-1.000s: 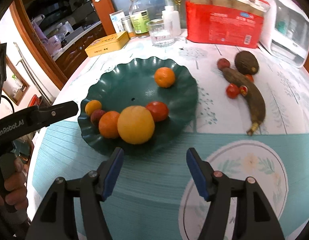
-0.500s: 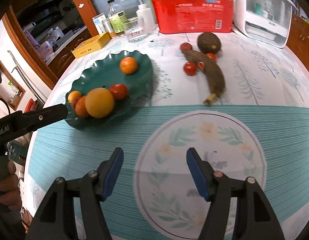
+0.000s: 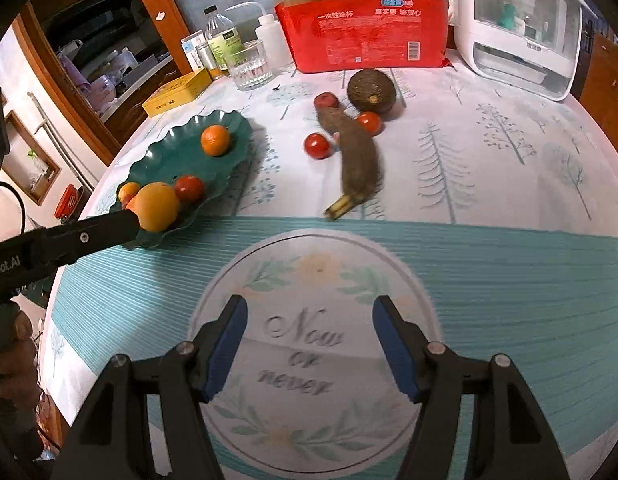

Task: Organize fruits
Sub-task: 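Move both open tools toward the banana and cherry tomatoes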

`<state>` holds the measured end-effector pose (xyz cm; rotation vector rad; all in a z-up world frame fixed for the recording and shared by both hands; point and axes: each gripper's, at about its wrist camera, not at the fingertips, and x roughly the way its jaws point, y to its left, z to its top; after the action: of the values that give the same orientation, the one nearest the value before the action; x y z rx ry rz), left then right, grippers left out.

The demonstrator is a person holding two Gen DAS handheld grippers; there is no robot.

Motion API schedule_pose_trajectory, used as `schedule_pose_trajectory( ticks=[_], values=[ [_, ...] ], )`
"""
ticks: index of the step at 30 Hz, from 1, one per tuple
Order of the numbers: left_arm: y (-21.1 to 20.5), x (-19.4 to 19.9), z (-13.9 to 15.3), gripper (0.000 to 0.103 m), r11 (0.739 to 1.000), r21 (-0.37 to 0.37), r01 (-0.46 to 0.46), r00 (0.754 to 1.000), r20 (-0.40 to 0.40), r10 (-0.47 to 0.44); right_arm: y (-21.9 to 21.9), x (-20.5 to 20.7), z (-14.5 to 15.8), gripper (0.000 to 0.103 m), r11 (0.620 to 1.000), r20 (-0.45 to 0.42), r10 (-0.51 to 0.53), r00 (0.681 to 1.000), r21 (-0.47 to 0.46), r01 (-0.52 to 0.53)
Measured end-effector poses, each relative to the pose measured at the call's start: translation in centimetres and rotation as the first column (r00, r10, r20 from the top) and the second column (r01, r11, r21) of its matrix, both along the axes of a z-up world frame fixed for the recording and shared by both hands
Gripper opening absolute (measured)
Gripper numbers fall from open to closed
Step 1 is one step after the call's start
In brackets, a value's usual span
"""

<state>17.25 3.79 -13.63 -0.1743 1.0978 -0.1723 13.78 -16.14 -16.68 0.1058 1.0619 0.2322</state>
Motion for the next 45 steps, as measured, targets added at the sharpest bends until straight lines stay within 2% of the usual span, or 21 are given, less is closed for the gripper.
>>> schedule_pose_trajectory(
  ticks=[6,15,22,29,35,45],
  values=[
    [-2.0,2.0,0.1,0.073,0.999,0.017,0.029,1.000,-0.005,-0.029,-2.2,1.4,0.0,0.066,1.000,0.020,0.030,0.999,-0.006,-0.030],
    [-4.5,7.0,-0.1,0.073,0.986,0.066,0.154,0.988,-0.020,-0.153,-4.0,4.6,-0.5,0.066,0.999,0.065,0.048,0.997,0.001,-0.048],
    [-6.6,11.0,-1.3,0.073,0.947,0.116,0.299,0.954,-0.075,-0.291,-4.3,7.7,-1.3,0.066,0.999,0.084,0.050,0.995,0.001,-0.050],
    [-8.5,14.9,-2.4,0.073,0.906,0.161,0.392,0.918,-0.137,-0.372,-3.9,10.4,-1.6,0.066,0.998,0.107,0.067,0.992,0.002,-0.068],
    [-9.7,16.9,-4.2,0.071,0.872,0.182,0.454,0.886,-0.194,-0.421,-2.9,12.0,-2.1,0.066,0.994,0.109,0.108,0.988,-0.036,-0.104],
    [-10.2,18.9,-6.6,0.057,0.877,0.145,0.458,0.878,-0.228,-0.421,-1.7,13.5,-4.1,0.065,0.989,0.056,0.140,0.989,-0.057,-0.137]
  ],
)
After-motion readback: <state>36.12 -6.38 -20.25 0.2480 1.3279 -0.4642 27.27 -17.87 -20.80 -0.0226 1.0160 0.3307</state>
